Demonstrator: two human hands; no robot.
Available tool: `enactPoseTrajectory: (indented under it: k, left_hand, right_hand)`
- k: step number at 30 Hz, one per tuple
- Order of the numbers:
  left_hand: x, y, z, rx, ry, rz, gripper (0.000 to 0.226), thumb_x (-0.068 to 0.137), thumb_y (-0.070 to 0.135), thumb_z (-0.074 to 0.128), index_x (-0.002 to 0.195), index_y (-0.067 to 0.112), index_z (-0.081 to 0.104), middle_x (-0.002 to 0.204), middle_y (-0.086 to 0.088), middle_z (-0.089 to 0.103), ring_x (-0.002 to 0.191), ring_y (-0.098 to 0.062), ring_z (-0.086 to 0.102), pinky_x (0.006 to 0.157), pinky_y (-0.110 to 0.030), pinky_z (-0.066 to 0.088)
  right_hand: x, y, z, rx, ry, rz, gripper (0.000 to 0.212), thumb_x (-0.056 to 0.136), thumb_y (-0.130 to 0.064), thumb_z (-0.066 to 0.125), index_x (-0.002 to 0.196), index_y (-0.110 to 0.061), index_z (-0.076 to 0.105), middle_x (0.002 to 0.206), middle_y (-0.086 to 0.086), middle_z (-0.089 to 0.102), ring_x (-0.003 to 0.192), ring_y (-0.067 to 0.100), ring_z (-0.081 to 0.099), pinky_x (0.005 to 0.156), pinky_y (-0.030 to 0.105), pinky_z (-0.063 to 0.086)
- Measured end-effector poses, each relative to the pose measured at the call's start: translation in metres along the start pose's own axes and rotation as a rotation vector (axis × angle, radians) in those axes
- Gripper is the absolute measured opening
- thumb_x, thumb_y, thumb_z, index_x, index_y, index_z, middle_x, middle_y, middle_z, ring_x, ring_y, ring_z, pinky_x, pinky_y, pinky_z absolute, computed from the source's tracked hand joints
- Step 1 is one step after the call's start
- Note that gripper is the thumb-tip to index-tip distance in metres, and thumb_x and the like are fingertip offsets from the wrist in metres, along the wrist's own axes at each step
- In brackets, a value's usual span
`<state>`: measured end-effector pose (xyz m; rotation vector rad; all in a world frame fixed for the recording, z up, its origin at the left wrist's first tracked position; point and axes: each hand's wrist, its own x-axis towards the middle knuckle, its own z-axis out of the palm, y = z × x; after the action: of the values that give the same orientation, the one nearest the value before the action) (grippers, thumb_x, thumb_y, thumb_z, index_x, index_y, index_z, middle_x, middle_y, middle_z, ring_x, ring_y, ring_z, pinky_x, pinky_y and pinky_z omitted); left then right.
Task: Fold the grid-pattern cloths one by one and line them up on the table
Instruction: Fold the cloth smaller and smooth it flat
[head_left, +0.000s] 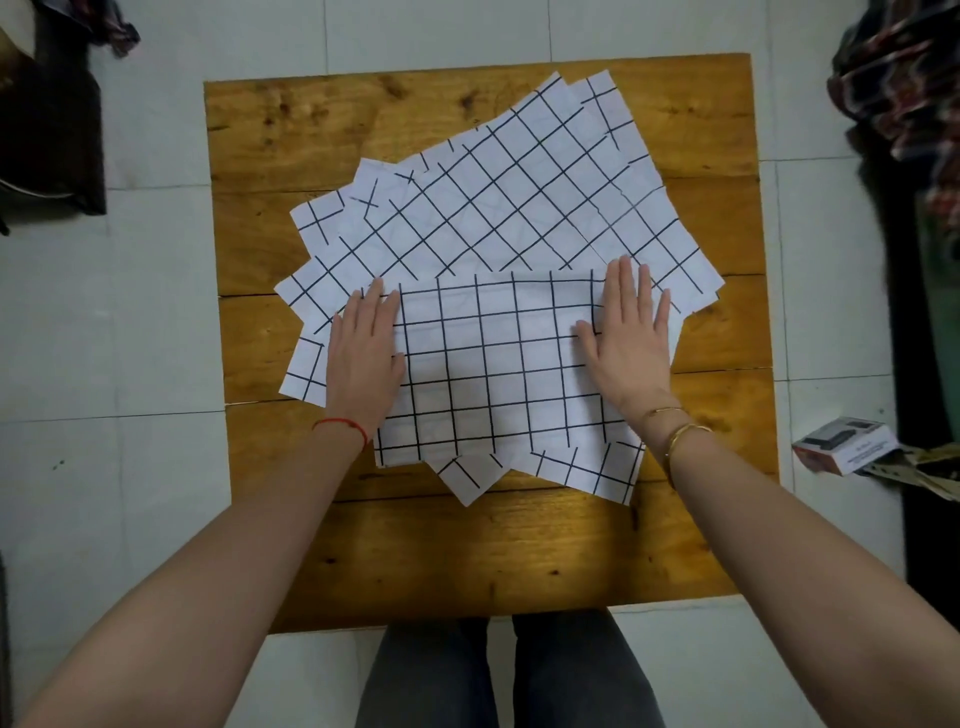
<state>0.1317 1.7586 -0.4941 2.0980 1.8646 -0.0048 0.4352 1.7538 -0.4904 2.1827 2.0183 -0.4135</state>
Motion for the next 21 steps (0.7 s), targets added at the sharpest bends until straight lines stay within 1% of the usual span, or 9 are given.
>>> enactPoseTrajectory:
  k: [2, 5, 7, 10, 12, 14, 17, 19, 21]
  left_hand:
    - [-0.011, 0.002, -0.001, -0.069, 0.056, -0.081, 0.064, 0.082, 0.006, 0.065, 0.14, 0.011, 0.04, 0.149, -0.013, 0.035, 0.136, -0.029, 0.034, 0.11, -0.044, 0.036]
    - [-0.024, 0.007, -0.001, -0.203, 0.083, -0.316, 0.049, 0.085, 0.012, 0.061, 0.132, 0.01, 0.046, 0.133, -0.012, 0.043, 0.119, -0.028, 0.042, 0.095, -0.043, 0.045]
    - [-0.029, 0.009, 0.001, -0.261, 0.087, -0.463, 0.045, 0.086, 0.02, 0.064, 0.127, 0.009, 0.048, 0.125, -0.013, 0.047, 0.114, -0.028, 0.045, 0.091, -0.042, 0.045]
    - [-0.035, 0.01, 0.006, -0.368, 0.087, -0.629, 0.043, 0.086, 0.027, 0.067, 0.119, 0.006, 0.051, 0.118, -0.013, 0.052, 0.112, -0.029, 0.047, 0.089, -0.037, 0.043]
    - [-0.036, 0.01, 0.008, -0.416, 0.085, -0.699, 0.04, 0.086, 0.03, 0.068, 0.114, 0.006, 0.053, 0.112, -0.013, 0.057, 0.108, -0.026, 0.051, 0.08, -0.03, 0.04]
    - [-0.035, 0.01, 0.01, -0.451, 0.072, -0.74, 0.038, 0.085, 0.033, 0.068, 0.109, 0.008, 0.055, 0.107, -0.012, 0.059, 0.102, -0.026, 0.054, 0.074, -0.03, 0.042]
    - [-0.033, 0.01, 0.011, -0.526, 0.05, -0.794, 0.036, 0.084, 0.034, 0.068, 0.106, 0.009, 0.056, 0.107, -0.012, 0.059, 0.102, -0.028, 0.057, 0.079, -0.04, 0.052]
    - [-0.032, 0.01, 0.011, -0.566, 0.033, -0.828, 0.035, 0.084, 0.033, 0.068, 0.106, 0.008, 0.057, 0.11, -0.012, 0.06, 0.104, -0.028, 0.057, 0.082, -0.041, 0.053]
    - [-0.03, 0.01, 0.01, -0.597, 0.025, -0.845, 0.032, 0.084, 0.031, 0.068, 0.105, 0.008, 0.06, 0.111, -0.013, 0.061, 0.104, -0.027, 0.058, 0.082, -0.039, 0.053]
  right_hand:
    - [-0.003, -0.014, -0.002, -0.024, 0.034, 0.042, 0.075, 0.097, -0.035, 0.04, 0.153, -0.003, 0.002, 0.162, 0.014, 0.001, 0.149, 0.03, -0.003, 0.121, 0.052, 0.004]
    - [-0.009, -0.03, -0.006, -0.072, 0.05, 0.089, 0.081, 0.091, -0.027, 0.047, 0.153, -0.002, 0.0, 0.161, 0.017, 0.0, 0.149, 0.034, -0.002, 0.12, 0.053, 0.005]
    - [-0.011, -0.036, -0.004, -0.084, 0.023, 0.011, 0.079, 0.091, -0.024, 0.048, 0.153, -0.004, 0.003, 0.162, 0.015, 0.0, 0.149, 0.034, -0.001, 0.12, 0.054, 0.004]
    - [-0.015, -0.045, 0.005, -0.079, -0.067, -0.204, 0.073, 0.094, -0.024, 0.047, 0.154, -0.009, 0.01, 0.162, 0.009, 0.005, 0.149, 0.032, 0.0, 0.12, 0.051, 0.003]
    - [-0.018, -0.051, 0.011, -0.065, -0.139, -0.299, 0.07, 0.096, -0.027, 0.047, 0.154, -0.011, 0.011, 0.163, 0.006, 0.006, 0.149, 0.031, 0.0, 0.121, 0.049, 0.004]
    - [-0.021, -0.056, 0.016, -0.045, -0.188, -0.346, 0.069, 0.097, -0.028, 0.046, 0.154, -0.012, 0.011, 0.163, 0.005, 0.006, 0.149, 0.03, 0.0, 0.121, 0.048, 0.005]
    - [-0.024, -0.06, 0.02, -0.017, -0.235, -0.335, 0.068, 0.099, -0.03, 0.044, 0.155, -0.012, 0.008, 0.163, 0.004, 0.003, 0.149, 0.031, -0.002, 0.122, 0.047, 0.006]
    - [-0.025, -0.062, 0.022, -0.003, -0.248, -0.32, 0.07, 0.1, -0.031, 0.043, 0.155, -0.012, 0.005, 0.163, 0.003, 0.0, 0.149, 0.031, -0.004, 0.122, 0.047, 0.007]
    - [-0.025, -0.064, 0.023, 0.0, -0.249, -0.315, 0.07, 0.1, -0.031, 0.043, 0.155, -0.012, 0.004, 0.163, 0.004, -0.002, 0.149, 0.031, -0.004, 0.122, 0.047, 0.007]
